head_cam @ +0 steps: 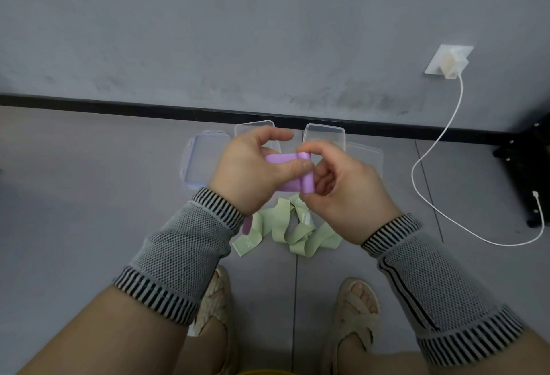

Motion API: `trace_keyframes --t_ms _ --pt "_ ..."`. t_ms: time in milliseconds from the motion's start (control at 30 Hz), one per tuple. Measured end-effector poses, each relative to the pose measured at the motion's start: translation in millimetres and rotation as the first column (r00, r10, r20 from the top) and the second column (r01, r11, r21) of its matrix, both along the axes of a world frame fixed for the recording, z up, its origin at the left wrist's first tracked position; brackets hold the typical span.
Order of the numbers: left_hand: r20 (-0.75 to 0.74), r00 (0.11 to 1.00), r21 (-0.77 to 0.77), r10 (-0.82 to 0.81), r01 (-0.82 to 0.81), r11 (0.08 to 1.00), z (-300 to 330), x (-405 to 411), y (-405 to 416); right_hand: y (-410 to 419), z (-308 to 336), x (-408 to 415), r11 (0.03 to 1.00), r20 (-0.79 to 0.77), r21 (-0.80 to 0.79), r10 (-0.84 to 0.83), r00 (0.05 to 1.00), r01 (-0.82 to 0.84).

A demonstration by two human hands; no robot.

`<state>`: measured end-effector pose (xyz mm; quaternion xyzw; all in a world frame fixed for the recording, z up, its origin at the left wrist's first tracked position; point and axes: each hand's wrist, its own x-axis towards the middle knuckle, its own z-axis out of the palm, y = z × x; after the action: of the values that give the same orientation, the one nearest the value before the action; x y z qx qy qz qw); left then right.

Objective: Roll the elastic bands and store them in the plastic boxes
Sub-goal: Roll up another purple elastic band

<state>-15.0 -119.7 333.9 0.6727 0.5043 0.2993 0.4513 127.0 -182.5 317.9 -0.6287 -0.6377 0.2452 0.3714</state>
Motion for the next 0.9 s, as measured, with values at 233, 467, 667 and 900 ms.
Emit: trace_keyframes --t_ms 233,467,667,900 --pt "0.010 1.000 -0.076 0.013 -0.012 0.997 2.0 -1.5 1.8 0.4 0.4 -2.4 0.999 -0.076 -0.037 0.036 0.996 -0.039" --pt "0.243 0.969 -0.281 -0.029 0.099 0.955 2.3 -8.7 6.3 -1.5 6.5 2.4 0.973 -0.564 -0.111 0.107 0.819 -0.204" --pt "0.224 0.968 -0.256 -0.112 0.169 0.952 10.3 -9.7 2.1 -1.5 8.7 7.6 0.969 -0.602 -0.101 0.119 0.790 -0.223" --pt "0.062 0.976 -0.185 -0.207 0.215 0.959 17.1 -19.1 -0.3 -3.1 9.5 16.2 0.967 -0.639 -0.120 0.096 0.763 -0.223"
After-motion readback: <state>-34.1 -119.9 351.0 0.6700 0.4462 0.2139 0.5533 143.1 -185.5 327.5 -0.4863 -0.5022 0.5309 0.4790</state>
